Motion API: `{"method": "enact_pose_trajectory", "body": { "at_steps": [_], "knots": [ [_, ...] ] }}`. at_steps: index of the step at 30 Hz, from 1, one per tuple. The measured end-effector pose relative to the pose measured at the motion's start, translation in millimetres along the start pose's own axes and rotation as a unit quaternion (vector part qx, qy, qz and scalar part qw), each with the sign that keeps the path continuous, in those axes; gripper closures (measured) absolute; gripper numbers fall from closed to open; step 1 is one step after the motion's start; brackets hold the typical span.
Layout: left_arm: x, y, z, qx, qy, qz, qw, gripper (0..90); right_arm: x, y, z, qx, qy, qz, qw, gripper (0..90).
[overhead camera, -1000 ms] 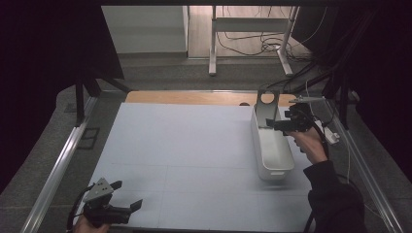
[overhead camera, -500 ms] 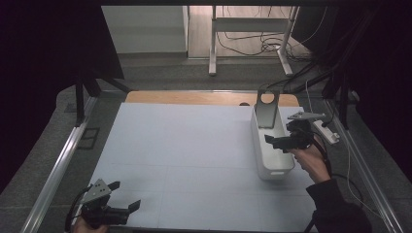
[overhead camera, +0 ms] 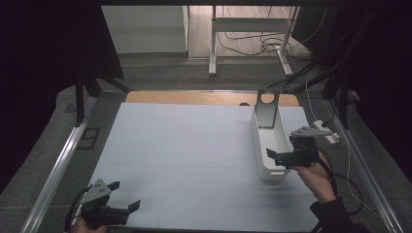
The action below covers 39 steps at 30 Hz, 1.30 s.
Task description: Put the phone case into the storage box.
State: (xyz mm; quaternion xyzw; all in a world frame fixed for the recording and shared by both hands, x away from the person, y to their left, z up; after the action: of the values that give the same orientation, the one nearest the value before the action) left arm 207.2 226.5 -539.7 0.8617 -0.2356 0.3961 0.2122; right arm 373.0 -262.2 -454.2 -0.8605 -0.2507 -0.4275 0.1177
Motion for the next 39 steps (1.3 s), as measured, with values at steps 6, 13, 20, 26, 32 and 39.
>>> {"method": "enact_pose_trajectory", "body": {
  "at_steps": [6,13,20,26,32,39],
  "knots": [
    [-0.2,0.4,0.0,0.000,-0.001,0.002,1.0000,0.0,-12.9,-8.3,-16.5,-0.004,0.010,0.006,0.9999,0.0],
    [-0.2,0.6,-0.3,0.004,-0.002,0.003,1.0000,0.0,-30.4,-15.0,-32.5,-0.009,0.006,0.010,0.9999,0.0],
    [-0.5,1.0,-0.6,0.007,-0.001,0.002,1.0000,0.0,-47.2,-21.9,-44.9,-0.011,0.004,0.018,0.9998,0.0],
    [-0.6,0.5,-0.9,0.007,-0.001,0.000,1.0000,0.0,-66.1,-24.2,-50.3,-0.023,-0.009,0.018,0.9995,0.0],
    [-0.7,0.6,-0.7,0.008,-0.001,-0.001,1.0000,0.0,-86.9,-23.4,-54.9,-0.027,-0.015,0.037,0.9989,0.0],
    [-1.3,0.2,-1.4,0.011,-0.001,0.000,0.9999,0.0,-104.2,-29.0,-63.3,-0.032,-0.025,0.041,0.9983,0.0]
  ]
}}
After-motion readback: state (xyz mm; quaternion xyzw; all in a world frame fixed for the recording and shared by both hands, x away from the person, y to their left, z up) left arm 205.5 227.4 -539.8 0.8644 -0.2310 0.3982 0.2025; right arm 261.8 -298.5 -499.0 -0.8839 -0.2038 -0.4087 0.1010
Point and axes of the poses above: each handheld gripper's, and its own axes: z roughly forward along the jaws, x roughly out of its top, y roughly to its right, the point moved 6 cm from there along z, roughly forward along the jaws, and after that the axes turned 2 degrees about -x, right-handed, at the moved point
